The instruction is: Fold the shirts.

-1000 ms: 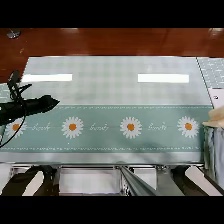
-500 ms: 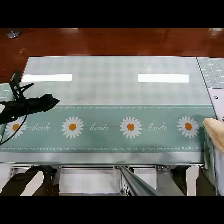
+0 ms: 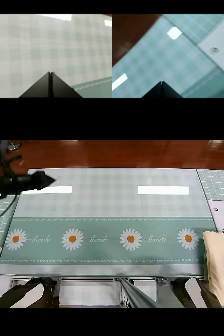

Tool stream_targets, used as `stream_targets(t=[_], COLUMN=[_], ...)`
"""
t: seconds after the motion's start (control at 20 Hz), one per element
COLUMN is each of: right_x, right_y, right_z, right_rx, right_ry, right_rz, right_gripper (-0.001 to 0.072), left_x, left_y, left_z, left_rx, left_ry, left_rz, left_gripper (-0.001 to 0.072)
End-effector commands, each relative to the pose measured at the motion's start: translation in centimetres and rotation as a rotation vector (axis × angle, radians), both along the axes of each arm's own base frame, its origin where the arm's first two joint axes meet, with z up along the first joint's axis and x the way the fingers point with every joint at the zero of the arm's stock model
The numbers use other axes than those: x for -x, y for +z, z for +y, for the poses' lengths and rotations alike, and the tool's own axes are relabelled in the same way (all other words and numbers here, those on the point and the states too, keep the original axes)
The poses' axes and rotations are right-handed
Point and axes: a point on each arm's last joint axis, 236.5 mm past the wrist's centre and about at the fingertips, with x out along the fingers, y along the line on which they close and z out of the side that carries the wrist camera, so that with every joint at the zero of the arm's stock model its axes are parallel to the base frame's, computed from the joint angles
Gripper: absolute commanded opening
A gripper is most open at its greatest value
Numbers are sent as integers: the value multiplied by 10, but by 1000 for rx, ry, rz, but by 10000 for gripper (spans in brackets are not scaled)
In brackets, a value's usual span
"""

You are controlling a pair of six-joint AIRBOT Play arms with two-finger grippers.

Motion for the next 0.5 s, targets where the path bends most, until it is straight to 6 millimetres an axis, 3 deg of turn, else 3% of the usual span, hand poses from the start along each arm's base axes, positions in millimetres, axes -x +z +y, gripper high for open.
stream_targets(t=[0.0,0.05,0.1,0.15,0.2,0.3,0.35,0.45], right_x=[-74,-77,-77,-78,-79,-72,-66,-57], right_y=[-27,-72,-116,-154,-189,-242,-259,-274], right_z=[142,181,205,211,204,186,178,162], right_rx=[50,169,272,357,435,424,414,403], right_ry=[476,596,637,606,531,417,406,374], right_rz=[18,145,263,356,443,588,657,742], right_gripper=[19,19,19,19,18,18,18,18], left_x=[-2,5,12,18,22,29,34,47], left_y=[59,51,36,14,-13,-71,-95,-123], left_z=[-54,-69,-79,-83,-74,-35,-15,0], left_rx=[-53,-74,-89,-156,-228,-331,-368,-356], left_ry=[-176,-206,-218,-244,-228,-99,-52,-10], left_rz=[-107,-86,-44,-12,44,211,279,379], left_gripper=[31,31,31,32,31,32,32,33])
